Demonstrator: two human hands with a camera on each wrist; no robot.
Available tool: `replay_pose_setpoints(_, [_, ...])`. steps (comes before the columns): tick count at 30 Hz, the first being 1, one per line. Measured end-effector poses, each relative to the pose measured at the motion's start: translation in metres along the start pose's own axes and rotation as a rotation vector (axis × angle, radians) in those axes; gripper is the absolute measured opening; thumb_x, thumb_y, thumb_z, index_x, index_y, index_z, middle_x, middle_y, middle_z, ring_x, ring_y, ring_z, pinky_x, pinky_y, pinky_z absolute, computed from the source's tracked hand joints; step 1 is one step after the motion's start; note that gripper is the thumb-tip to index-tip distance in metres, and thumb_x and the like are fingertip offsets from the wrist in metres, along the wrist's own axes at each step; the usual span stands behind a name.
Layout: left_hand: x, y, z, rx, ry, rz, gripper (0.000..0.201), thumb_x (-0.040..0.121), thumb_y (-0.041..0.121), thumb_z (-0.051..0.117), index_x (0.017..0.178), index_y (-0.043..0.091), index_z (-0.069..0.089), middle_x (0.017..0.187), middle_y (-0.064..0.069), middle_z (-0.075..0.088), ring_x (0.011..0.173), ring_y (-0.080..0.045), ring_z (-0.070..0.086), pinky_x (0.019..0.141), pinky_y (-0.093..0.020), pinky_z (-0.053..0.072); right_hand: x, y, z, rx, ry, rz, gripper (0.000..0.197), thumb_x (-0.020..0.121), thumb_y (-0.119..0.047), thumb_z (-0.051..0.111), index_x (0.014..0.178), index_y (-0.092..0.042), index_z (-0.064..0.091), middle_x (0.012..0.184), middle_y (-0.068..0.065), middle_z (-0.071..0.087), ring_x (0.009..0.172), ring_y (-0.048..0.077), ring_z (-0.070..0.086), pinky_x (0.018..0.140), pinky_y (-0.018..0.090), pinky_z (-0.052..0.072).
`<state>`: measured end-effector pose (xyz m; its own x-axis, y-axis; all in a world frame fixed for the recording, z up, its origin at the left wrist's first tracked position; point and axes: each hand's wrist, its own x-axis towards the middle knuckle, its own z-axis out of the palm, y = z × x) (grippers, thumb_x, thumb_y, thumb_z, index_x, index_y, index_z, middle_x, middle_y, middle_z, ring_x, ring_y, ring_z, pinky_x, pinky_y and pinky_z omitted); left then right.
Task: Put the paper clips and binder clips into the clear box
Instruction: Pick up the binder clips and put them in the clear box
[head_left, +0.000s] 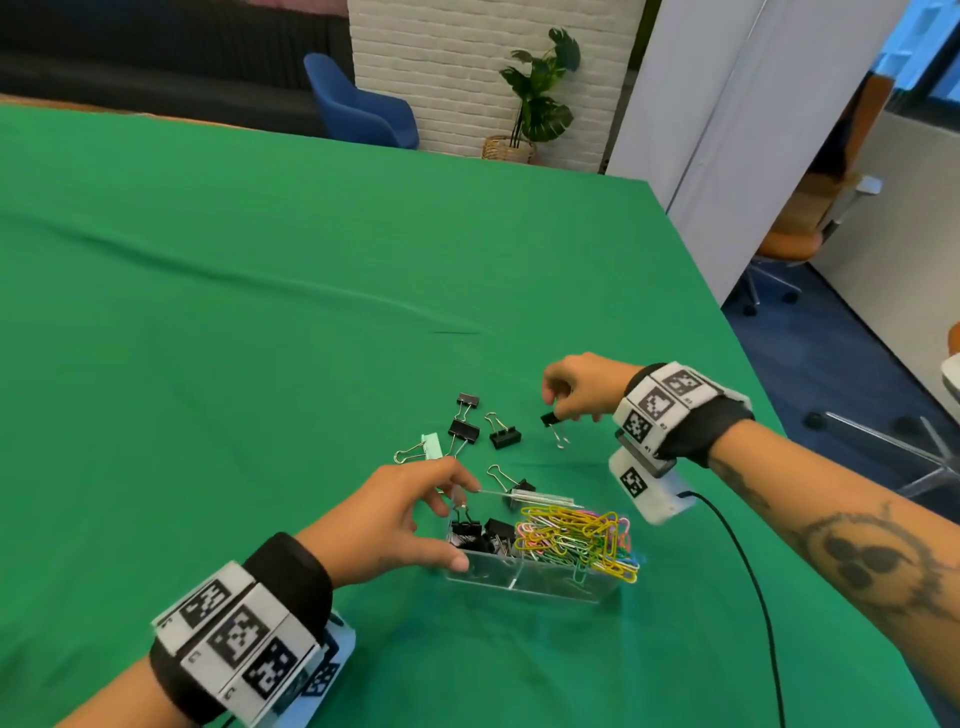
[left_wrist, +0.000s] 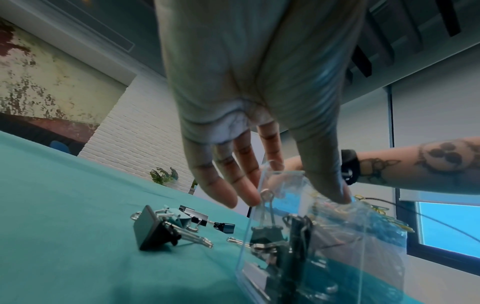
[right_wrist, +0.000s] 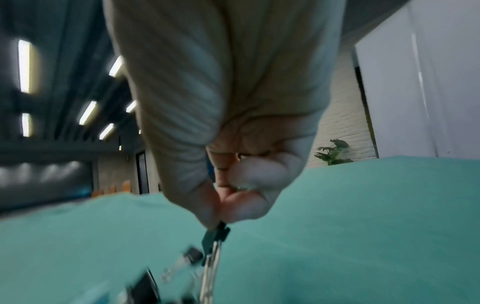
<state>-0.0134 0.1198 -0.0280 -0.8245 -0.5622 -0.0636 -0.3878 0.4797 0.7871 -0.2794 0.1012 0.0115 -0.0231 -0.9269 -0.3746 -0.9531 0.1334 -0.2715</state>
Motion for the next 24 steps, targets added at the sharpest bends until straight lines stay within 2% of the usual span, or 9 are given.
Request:
replay_pose_setpoints(3, [-0.001, 0.0, 0.001, 0.008, 0.003, 0.012, 0.049, 0.066, 0.031, 0.08, 0.103, 0.04, 0.05, 0.101, 0.018, 0.058, 0.09, 0.007, 0.049, 0.063, -0.015, 0.041, -0.023, -0.03, -0.02, 0.153, 0.049, -0.118, 0.01, 0.084, -0.003, 0.055, 0.088, -0.012, 0.057, 0.072, -0.002, 0.055, 0.059, 0.007, 0.052, 0.039, 0.008, 0.041])
replay_pose_setpoints(6, [-0.002, -0.002, 0.003, 0.007, 0.019, 0.014, 0.05, 0.066, 0.032, 0.08, 0.106, 0.037, 0.05, 0.107, 0.012, 0.058, 0.09, 0.003, 0.05, 0.06, -0.009, 0.039, -0.052, -0.075, -0.023, 0.236, 0.0, -0.312, 0.015, 0.082, 0.001, 0.056, 0.086, -0.013, 0.059, 0.071, -0.002, 0.054, 0.062, 0.012, 0.049, 0.04, 0.01, 0.039])
replay_pose_setpoints(9, [-0.003, -0.002, 0.004, -0.017, 0.034, 0.021, 0.051, 0.065, 0.029, 0.081, 0.107, 0.031, 0.051, 0.106, 0.008, 0.059, 0.089, -0.006, 0.055, 0.058, -0.007, 0.038, -0.067, -0.1, -0.003, 0.177, -0.125, -0.413, 0.016, 0.08, 0.003, 0.057, 0.089, -0.009, 0.062, 0.073, 0.002, 0.055, 0.065, 0.016, 0.05, 0.041, 0.01, 0.04])
replay_pose_setpoints(11, [-0.002, -0.002, 0.004, -0.047, 0.045, 0.024, 0.049, 0.063, 0.024, 0.083, 0.101, 0.032, 0.052, 0.1, 0.011, 0.059, 0.089, -0.013, 0.057, 0.057, -0.005, 0.037, -0.068, -0.104, 0.011, 0.081, -0.159, -0.436, 0.014, 0.079, 0.001, 0.059, 0.09, -0.006, 0.065, 0.075, 0.005, 0.059, 0.062, 0.015, 0.051, 0.051, 0.016, 0.047])
replay_pose_setpoints(14, [-0.001, -0.002, 0.004, -0.077, 0.04, 0.005, 0.052, 0.061, 0.023, 0.084, 0.106, 0.025, 0.057, 0.1, 0.015, 0.059, 0.091, -0.015, 0.058, 0.058, -0.005, 0.037, -0.067, -0.099, 0.021, -0.022, -0.155, -0.427, 0.014, 0.08, -0.005, 0.064, 0.093, -0.006, 0.068, 0.087, 0.001, 0.057, 0.065, 0.002, 0.05, 0.067, 0.017, 0.043])
replay_pose_setpoints(17, [0.0, -0.004, 0.004, -0.091, 0.038, -0.008, 0.055, 0.06, 0.024, 0.085, 0.108, 0.025, 0.058, 0.104, 0.006, 0.061, 0.09, -0.014, 0.056, 0.057, -0.005, 0.038, -0.07, -0.089, 0.01, -0.023, -0.118, -0.389, 0.021, 0.082, -0.009, 0.065, 0.103, -0.01, 0.068, 0.091, -0.007, 0.056, 0.069, 0.005, 0.052, 0.065, 0.008, 0.039])
replay_pose_setpoints(19, [0.0, -0.005, 0.003, -0.098, 0.041, -0.004, 0.053, 0.061, 0.024, 0.084, 0.105, 0.031, 0.057, 0.104, 0.006, 0.06, 0.087, -0.011, 0.054, 0.056, -0.005, 0.037, -0.069, -0.075, -0.009, 0.079, 0.034, -0.327, 0.023, 0.083, -0.006, 0.063, 0.106, -0.009, 0.066, 0.089, -0.012, 0.058, 0.068, 0.006, 0.054, 0.06, 0.003, 0.039])
replay_pose_setpoints(22, [-0.001, -0.004, 0.003, -0.069, 0.032, 0.002, 0.052, 0.061, 0.026, 0.084, 0.103, 0.036, 0.056, 0.104, 0.005, 0.06, 0.088, -0.011, 0.055, 0.056, -0.005, 0.037, -0.055, -0.046, -0.023, 0.078, 0.196, -0.196, 0.023, 0.082, -0.005, 0.064, 0.105, -0.007, 0.065, 0.102, 0.001, 0.065, 0.068, 0.005, 0.052, 0.059, 0.001, 0.036])
replay_pose_setpoints(24, [-0.003, -0.002, 0.001, -0.014, 0.013, 0.01, 0.053, 0.061, 0.027, 0.084, 0.106, 0.032, 0.056, 0.104, 0.005, 0.061, 0.089, -0.01, 0.056, 0.055, -0.003, 0.037, -0.043, -0.032, -0.012, -0.032, 0.052, -0.115, 0.029, 0.081, -0.009, 0.066, 0.11, -0.008, 0.063, 0.112, 0.007, 0.066, 0.075, 0.007, 0.051, 0.063, 0.006, 0.036])
